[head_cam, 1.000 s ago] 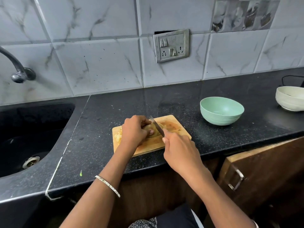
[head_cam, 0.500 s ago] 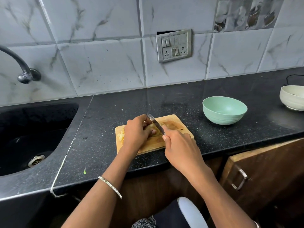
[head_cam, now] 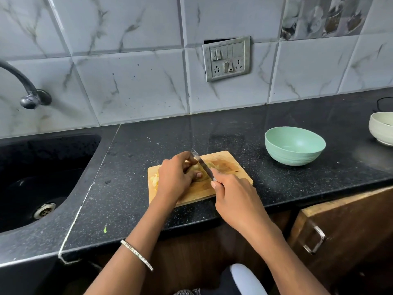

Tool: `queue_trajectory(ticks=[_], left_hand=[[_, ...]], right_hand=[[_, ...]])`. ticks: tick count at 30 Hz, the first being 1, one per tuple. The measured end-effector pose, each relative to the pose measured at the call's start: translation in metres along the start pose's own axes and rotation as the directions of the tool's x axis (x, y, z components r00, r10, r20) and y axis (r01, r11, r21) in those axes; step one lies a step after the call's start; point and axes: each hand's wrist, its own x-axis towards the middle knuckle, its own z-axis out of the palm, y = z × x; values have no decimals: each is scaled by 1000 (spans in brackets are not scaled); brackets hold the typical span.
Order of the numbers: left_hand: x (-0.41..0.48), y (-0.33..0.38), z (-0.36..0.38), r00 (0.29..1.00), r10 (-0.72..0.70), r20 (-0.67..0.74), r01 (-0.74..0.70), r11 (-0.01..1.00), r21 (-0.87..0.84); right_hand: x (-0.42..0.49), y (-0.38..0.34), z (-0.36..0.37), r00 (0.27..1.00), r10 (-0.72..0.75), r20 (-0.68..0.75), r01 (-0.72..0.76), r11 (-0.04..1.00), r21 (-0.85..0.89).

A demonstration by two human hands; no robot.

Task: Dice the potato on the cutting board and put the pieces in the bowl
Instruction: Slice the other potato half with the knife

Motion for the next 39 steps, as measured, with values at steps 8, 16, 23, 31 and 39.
queue_trajectory(ticks=[8, 16, 23, 31, 39], left_hand=[[1, -4, 1, 1000, 7, -20, -7, 1000, -16], [2, 0, 2, 999, -23, -31, 22, 999, -33], [5, -3, 2, 999, -41, -13, 41, 998, -39], [6, -1, 2, 999, -40, -1, 40, 999, -15], [2, 0, 3, 999, -37, -11, 36, 999, -31]], right_hand=[[20, -8, 15, 1000, 24, 8, -24, 999, -47], [-11, -3, 8, 999, 33, 34, -29, 993, -110], [12, -9, 13, 997, 44, 56, -37, 992, -123], [0, -3, 15, 995, 45, 87, -31, 987, -158], [-4, -2, 11, 995, 42, 90, -32, 993, -111]])
